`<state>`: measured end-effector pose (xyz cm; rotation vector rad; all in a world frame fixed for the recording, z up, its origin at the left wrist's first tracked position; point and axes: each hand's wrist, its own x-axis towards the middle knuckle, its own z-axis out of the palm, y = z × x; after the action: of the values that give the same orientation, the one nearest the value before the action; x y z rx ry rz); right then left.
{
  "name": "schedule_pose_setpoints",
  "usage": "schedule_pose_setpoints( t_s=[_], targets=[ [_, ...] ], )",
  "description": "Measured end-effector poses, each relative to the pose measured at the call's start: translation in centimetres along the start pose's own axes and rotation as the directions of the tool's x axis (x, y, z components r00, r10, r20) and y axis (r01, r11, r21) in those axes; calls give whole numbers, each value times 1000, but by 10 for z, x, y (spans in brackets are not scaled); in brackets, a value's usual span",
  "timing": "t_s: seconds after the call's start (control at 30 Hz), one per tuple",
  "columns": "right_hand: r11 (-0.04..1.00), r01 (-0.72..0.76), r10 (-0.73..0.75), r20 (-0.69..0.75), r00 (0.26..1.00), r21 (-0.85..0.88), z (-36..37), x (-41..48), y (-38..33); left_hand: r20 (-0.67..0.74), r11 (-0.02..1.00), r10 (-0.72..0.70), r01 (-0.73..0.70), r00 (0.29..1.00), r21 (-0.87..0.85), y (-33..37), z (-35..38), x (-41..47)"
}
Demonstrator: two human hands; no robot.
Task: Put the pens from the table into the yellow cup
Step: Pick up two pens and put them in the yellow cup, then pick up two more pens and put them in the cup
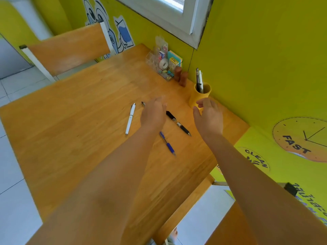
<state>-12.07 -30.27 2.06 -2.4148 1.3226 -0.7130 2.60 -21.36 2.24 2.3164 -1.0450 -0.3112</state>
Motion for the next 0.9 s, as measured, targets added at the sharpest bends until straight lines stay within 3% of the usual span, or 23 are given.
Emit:
schedule_pose_setpoints(
  t_s=[0.2,0.43,0.6,0.9],
  targets=[
    [999,33,-28,192,981,-23,23,-50,-37,-26,981,-139,142,990,130,-57,-18,-43],
    [944,172,-34,437,899,-280,55,-75,-61,-51,967,-202,207,978,149,-96,-28,-59],
    [925,191,-33,433,901,-328,65,-77,-65,-67,960,-183,193,981,201,-108,-25,-50],
    [954,191,-106,338,935,-230,61,-70,-51,-109,913,-240,262,965,312,-101,-16,-19]
  ],
)
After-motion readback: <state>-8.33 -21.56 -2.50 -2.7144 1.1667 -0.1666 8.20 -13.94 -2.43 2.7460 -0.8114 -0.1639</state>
